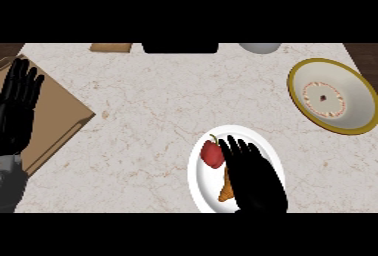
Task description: Pick the croissant from the plate and place it in the bowl
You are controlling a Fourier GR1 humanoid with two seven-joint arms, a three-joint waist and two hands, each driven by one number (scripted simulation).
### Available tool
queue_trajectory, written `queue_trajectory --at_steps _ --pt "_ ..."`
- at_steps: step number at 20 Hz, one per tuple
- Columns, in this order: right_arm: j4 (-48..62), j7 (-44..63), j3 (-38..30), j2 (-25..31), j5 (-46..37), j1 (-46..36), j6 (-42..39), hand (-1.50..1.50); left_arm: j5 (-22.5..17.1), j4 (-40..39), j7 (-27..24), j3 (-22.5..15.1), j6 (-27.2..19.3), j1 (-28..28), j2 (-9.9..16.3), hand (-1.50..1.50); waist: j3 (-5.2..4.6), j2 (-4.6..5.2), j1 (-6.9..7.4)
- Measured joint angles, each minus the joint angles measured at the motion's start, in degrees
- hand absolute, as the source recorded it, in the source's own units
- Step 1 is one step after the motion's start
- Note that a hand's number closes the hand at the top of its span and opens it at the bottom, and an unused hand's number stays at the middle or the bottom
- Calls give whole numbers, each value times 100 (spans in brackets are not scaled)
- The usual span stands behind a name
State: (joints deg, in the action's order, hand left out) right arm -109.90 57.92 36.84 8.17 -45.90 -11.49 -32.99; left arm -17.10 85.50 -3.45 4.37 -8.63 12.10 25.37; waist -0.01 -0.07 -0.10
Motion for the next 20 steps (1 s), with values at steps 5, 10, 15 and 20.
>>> queue_trajectory --at_steps 5,10,15,20 --pt "223 -304 -142 -174 -280 56 -62 -150 135 -109 9 138 143 71 -84 0 1 4 6" --pt "387 -410 -103 -329 -589 254 -44 -150 220 -235 -97 228 252 81 -195 0 0 5 3" --pt "781 -637 -266 -410 -841 280 3 -150 350 -80 139 272 254 180 -278 0 1 5 10" --pt "1100 -898 -496 -395 -998 322 88 -150 430 -57 192 388 327 231 -349 0 3 6 11"
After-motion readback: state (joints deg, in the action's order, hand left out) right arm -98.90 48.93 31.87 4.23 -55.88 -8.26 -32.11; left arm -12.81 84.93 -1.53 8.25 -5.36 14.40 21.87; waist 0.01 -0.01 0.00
